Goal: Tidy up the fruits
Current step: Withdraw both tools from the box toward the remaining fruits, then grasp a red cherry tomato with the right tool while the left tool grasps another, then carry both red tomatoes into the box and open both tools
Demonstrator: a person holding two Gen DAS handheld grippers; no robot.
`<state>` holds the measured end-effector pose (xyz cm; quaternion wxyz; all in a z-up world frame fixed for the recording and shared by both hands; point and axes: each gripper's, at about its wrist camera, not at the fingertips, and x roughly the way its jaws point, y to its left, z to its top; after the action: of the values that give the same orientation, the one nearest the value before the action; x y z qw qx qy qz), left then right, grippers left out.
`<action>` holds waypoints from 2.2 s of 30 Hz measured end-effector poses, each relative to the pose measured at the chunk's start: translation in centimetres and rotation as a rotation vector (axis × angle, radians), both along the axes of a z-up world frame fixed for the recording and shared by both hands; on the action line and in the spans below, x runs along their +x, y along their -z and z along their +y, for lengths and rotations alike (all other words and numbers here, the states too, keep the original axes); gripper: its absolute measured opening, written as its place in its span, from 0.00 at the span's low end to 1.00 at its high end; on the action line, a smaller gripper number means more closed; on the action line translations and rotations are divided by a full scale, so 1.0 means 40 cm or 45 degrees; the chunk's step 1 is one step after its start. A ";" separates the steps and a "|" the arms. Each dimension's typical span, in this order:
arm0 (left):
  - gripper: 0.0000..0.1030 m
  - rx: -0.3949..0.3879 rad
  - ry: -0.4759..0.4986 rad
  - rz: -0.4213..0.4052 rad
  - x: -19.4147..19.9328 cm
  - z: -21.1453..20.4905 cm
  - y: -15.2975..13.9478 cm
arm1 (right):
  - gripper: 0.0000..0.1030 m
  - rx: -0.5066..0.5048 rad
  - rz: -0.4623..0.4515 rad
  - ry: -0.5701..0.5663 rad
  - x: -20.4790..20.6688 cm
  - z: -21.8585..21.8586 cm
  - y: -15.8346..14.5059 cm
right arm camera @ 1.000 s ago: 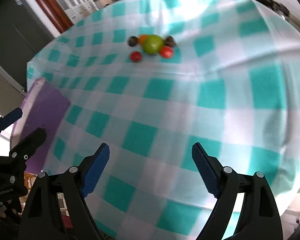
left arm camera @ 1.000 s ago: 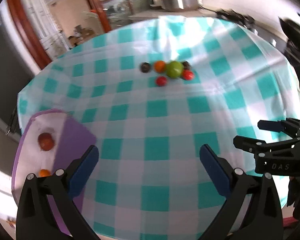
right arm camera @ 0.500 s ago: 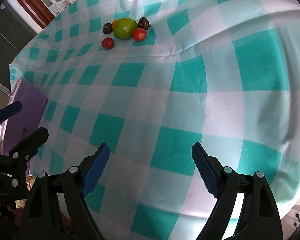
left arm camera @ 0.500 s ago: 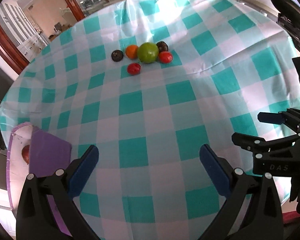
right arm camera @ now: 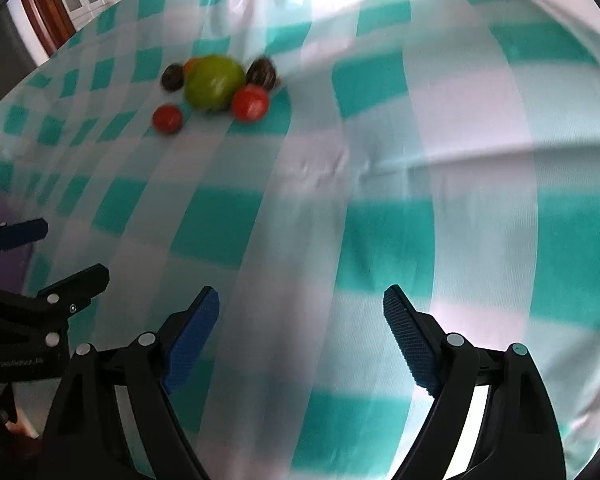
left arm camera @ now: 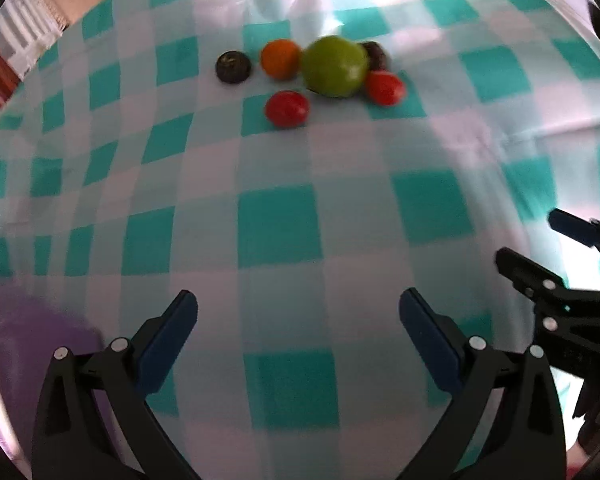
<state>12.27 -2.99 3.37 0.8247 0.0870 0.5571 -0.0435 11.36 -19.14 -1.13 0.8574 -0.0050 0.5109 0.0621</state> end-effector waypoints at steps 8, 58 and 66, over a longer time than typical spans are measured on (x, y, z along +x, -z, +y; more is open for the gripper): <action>0.98 -0.082 -0.054 -0.071 0.123 0.048 0.064 | 0.71 -0.095 -0.085 0.003 0.127 0.065 0.024; 0.34 -0.313 -0.069 -0.106 -0.037 0.097 0.028 | 0.31 0.010 0.029 -0.212 -0.088 0.083 -0.003; 0.34 -0.336 -0.186 -0.120 -0.269 0.133 -0.013 | 0.31 0.066 0.039 -0.295 -0.208 0.036 -0.037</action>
<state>1.50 2.31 3.88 0.8551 -0.0608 0.5122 -0.0521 3.06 -17.71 0.35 0.8363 -0.0409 0.5184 0.1738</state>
